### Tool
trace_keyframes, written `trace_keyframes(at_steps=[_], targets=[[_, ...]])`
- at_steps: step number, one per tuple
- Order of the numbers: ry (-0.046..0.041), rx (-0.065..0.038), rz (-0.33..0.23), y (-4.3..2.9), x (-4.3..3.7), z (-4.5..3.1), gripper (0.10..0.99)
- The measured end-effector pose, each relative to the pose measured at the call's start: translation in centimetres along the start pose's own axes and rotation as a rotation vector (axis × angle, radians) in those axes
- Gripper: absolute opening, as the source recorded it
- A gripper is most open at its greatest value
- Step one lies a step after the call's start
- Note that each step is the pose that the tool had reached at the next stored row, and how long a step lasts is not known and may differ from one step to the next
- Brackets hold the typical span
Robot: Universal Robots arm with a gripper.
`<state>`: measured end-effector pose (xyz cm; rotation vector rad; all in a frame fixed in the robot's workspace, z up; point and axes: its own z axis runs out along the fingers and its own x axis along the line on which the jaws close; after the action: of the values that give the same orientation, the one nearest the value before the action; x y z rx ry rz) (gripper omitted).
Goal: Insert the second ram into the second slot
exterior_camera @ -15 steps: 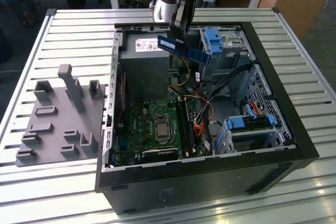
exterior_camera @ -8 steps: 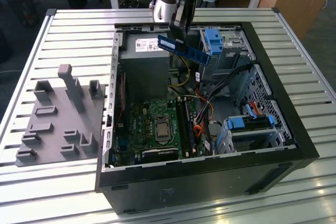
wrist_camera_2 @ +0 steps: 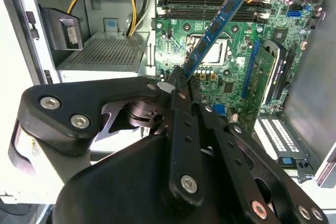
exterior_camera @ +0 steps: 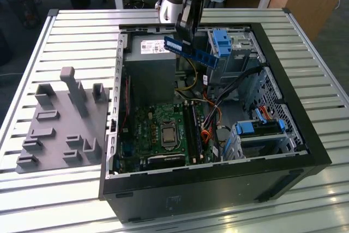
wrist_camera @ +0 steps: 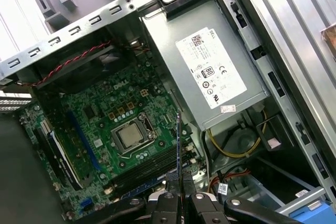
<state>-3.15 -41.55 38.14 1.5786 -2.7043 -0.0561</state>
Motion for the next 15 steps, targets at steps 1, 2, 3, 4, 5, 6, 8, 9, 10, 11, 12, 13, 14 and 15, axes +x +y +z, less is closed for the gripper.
trace_keyframes(at_steps=[1,2,3,4,5,6,8,9,10,11,12,13,14,15], targets=[[-0.0001,0.000,0.003,0.00,0.00,0.00,0.137],[-0.0002,0.000,0.006,0.00,0.00,0.00,0.137],[-0.0003,0.000,0.009,0.00,0.00,0.00,0.137],[-0.0003,0.000,0.014,0.00,0.00,0.00,0.137],[0.0000,0.001,0.020,0.00,0.00,0.00,0.137],[0.0004,0.001,0.028,0.00,0.01,0.00,0.137],[0.0012,0.002,0.045,0.00,0.00,0.01,0.137],[0.0016,0.003,0.055,0.00,0.00,0.01,0.137],[0.0020,0.003,0.065,0.00,0.00,0.01,0.137],[0.0022,0.003,0.074,0.00,0.00,0.02,0.137],[0.0023,0.004,0.083,0.00,0.00,0.02,0.137],[0.0023,0.004,0.091,0.00,0.00,0.02,0.137],[0.0024,0.004,0.099,0.00,0.00,0.02,0.137],[0.0025,0.005,0.106,0.00,0.00,0.03,0.137]])
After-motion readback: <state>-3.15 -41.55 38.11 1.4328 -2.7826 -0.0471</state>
